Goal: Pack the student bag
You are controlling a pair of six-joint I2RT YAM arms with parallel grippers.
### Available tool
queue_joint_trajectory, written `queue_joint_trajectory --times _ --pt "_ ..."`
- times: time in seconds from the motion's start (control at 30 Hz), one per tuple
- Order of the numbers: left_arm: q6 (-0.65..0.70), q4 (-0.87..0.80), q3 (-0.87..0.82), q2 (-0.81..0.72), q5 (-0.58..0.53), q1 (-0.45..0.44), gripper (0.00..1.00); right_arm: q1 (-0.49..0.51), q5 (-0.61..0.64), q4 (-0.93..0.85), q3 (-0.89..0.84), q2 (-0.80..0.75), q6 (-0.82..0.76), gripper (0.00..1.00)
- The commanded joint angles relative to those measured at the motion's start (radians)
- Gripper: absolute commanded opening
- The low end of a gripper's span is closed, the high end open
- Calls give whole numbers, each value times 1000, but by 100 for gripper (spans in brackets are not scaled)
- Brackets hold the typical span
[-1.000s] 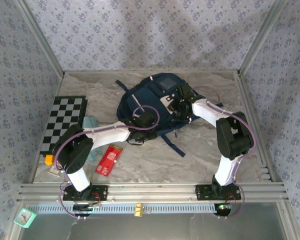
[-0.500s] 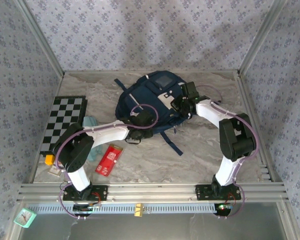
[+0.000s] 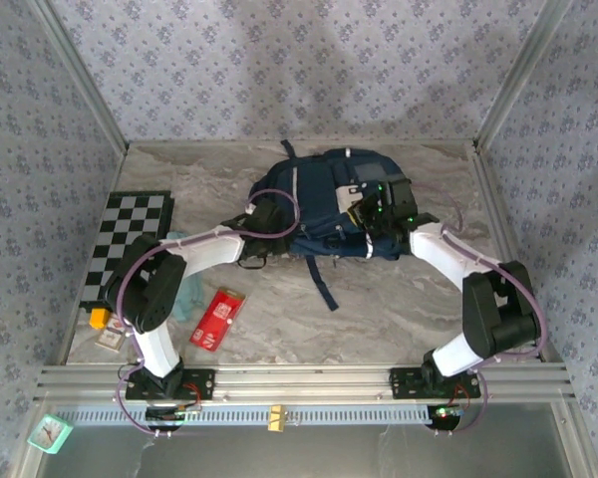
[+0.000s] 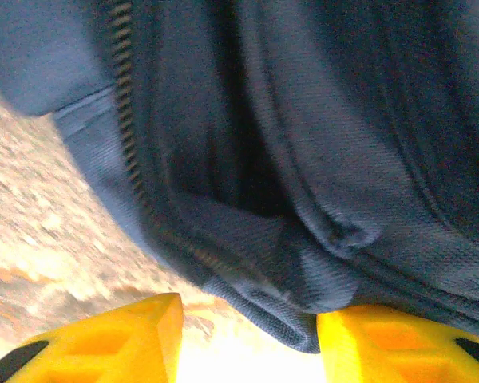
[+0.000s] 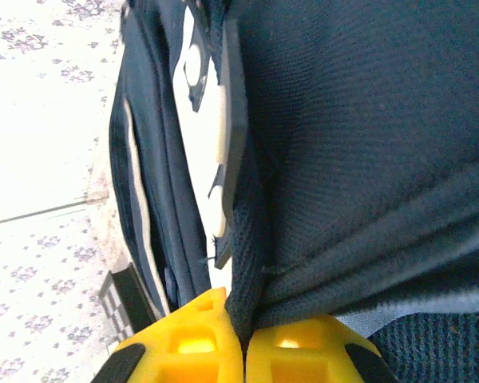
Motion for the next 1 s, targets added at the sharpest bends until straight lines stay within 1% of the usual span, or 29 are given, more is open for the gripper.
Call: queue_joint_trajectory --times 0.0,0.07,0.13,0.17,0.23,0.27,0.33,0.43,0.5,0.57,0.67,0.83,0.97 --pt "68 14 -15 -101 3 31 50 28 13 196 -13 -79 59 0" --pt "31 -42 -34 -170 5 15 53 36 45 186 -25 -92 57 0" --pt "-29 -115 -29 -218 -15 -33 54 38 65 182 -44 -107 72 0" --pt "-39 -118 -32 -240 -20 -72 54 43 81 203 -60 -117 80 0" --pt "-78 -135 -25 -275 -74 -145 54 58 106 220 -74 -131 89 0" --pt "-97 -126 -21 -287 -99 -181 53 64 117 217 -74 -136 87 0" --pt "-109 -83 -6 -285 -106 -235 53 69 126 206 -71 -142 91 0" --pt "-90 -60 69 -222 -90 -281 50 68 110 237 -80 -143 134 0" --pt "-41 -34 112 -185 -99 -313 48 69 102 248 -76 -144 146 0" --pt "24 37 128 -157 -109 -342 48 71 99 232 -64 -148 155 0" --pt "64 69 164 -103 -84 -345 47 68 89 239 -60 -154 167 0" --pt "92 93 225 -14 -42 -345 45 50 61 260 -55 -155 197 0" --pt "92 35 306 69 -46 -339 44 47 46 252 -45 -153 203 0"
